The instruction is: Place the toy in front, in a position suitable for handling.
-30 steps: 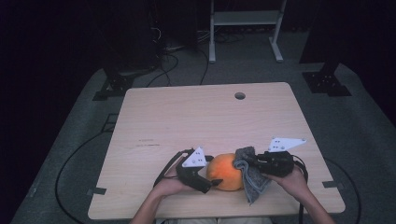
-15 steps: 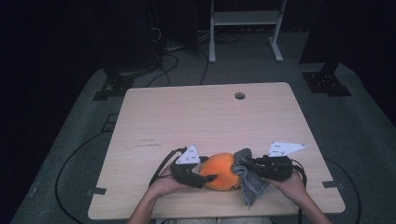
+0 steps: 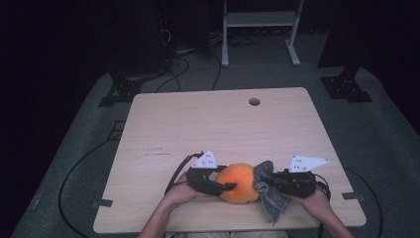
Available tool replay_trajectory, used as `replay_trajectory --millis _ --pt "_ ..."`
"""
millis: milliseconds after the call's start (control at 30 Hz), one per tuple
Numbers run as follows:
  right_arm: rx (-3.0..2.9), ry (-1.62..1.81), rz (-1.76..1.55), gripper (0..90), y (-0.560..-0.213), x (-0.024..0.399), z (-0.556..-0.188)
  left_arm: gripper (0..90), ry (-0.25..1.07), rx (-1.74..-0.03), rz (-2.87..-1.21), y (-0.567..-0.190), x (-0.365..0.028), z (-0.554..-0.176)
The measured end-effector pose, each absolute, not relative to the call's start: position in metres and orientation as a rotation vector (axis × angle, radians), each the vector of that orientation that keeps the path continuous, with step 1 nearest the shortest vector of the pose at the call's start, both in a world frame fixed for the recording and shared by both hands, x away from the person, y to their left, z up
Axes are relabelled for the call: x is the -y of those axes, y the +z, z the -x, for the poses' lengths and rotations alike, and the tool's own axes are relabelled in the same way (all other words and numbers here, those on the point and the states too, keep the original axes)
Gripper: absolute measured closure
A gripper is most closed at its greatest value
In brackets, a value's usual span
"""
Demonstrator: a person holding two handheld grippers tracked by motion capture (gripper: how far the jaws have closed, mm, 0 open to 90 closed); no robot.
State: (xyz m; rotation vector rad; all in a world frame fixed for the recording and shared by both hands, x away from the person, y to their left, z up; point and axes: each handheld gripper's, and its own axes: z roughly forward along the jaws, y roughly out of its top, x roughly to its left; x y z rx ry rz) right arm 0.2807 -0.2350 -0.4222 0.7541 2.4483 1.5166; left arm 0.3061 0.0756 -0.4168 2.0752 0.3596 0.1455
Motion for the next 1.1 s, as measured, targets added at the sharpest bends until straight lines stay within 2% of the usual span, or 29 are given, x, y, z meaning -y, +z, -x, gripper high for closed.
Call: replay_trajectory --millis 33,67,133,233,267,300,400,433,567,833,900,1033,1100 --pt "-2.435 1.509 -0.737 79.6 -0.419 0.234 -0.28 36.2 0.217 -0.317 -2.071 -0.415 -0.074 -0.303" --pt "-2.435 1.509 -0.737 79.6 -0.419 0.234 -0.28 36.2 0.217 -0.317 -2.071 -0.415 -0.074 -0.303" --pt "-2.399 1.505 -0.729 79.6 -0.412 0.226 -0.283 36.2 0.424 -0.214 -2.076 -0.412 -0.069 -0.303" --pt "-2.378 1.561 -0.704 79.7 -0.406 0.212 -0.292 32.7 0.477 -0.136 -2.131 -0.421 -0.064 -0.304" --pt "-2.378 1.561 -0.704 79.7 -0.406 0.212 -0.292 30.5 0.477 -0.136 -2.131 -0.421 -0.064 -0.304" --pt "-2.39 1.534 -0.621 79.6 -0.4 0.193 -0.293 27.3 0.441 -0.132 -2.141 -0.425 -0.065 -0.303" --pt "-2.427 1.511 -0.597 79.7 -0.402 0.175 -0.299 14.8 0.281 -0.31 -2.089 -0.422 -0.079 -0.311" --pt "-2.439 1.524 -0.6 79.7 -0.404 0.173 -0.3 14.2 0.259 -0.356 -2.055 -0.422 -0.085 -0.314" --pt "-2.422 1.512 -0.597 79.7 -0.406 0.174 -0.299 14.5 0.2 -0.483 -2.114 -0.431 -0.086 -0.321" --pt "-2.417 1.466 -0.701 79.6 -0.425 0.21 -0.306 15.5 0.23 -0.43 -2.185 -0.437 -0.088 -0.311" --pt "-2.428 1.416 -0.808 79.6 -0.44 0.228 -0.31 16.7 0.219 -0.4 -2.187 -0.432 -0.09 -0.311" --pt "-2.435 1.404 -0.844 79.5 -0.447 0.233 -0.309 16.3 0.232 -0.425 -2.147 -0.426 -0.087 -0.314" --pt "-2.426 1.407 -0.833 79.5 -0.443 0.232 -0.308 18.3 0.239 -0.43 -2.201 -0.432 -0.086 -0.314"
